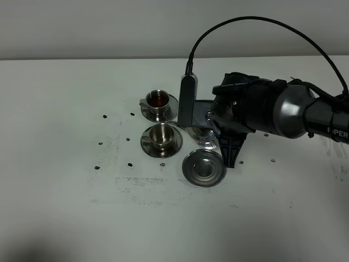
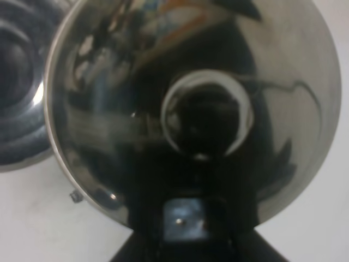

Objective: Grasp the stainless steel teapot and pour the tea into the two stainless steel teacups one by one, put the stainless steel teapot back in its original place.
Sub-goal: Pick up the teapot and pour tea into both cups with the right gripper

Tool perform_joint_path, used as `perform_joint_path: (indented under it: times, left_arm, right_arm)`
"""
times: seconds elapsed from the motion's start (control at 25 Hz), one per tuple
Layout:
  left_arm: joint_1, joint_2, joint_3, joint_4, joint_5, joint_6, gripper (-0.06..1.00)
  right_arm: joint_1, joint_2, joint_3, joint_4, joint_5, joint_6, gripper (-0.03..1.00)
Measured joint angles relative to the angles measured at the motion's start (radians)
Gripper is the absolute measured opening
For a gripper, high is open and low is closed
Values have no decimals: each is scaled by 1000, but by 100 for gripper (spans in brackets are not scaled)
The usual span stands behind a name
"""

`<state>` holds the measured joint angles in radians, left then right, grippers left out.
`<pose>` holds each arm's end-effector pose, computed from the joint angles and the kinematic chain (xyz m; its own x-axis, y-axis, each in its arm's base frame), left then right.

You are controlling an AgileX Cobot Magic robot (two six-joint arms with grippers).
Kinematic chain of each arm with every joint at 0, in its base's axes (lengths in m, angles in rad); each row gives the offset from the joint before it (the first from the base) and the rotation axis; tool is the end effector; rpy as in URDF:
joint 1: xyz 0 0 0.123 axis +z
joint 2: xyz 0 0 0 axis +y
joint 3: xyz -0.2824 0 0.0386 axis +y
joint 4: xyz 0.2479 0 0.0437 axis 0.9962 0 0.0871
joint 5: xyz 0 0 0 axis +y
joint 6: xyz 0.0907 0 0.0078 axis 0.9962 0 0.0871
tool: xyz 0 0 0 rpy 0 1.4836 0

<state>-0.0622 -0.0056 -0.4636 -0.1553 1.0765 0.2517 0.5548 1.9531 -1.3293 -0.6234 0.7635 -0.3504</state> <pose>-0.0036 -0.0122 0.2666 -0.4521 0.2035 -0.8684 0.2639 0.9606 0.0877 0.3578 0.1785 0.1837 -0.2713 -0.9620 0.0308 -0.8246 0.2158 -0.5230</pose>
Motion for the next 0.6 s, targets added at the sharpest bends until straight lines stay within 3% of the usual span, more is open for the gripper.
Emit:
perform_joint_path:
  times: [0.6]
  left_arm:
    - [0, 0, 0, 0, 0, 0, 52]
  right_arm:
    - [58, 0, 31, -200, -40, 81, 21]
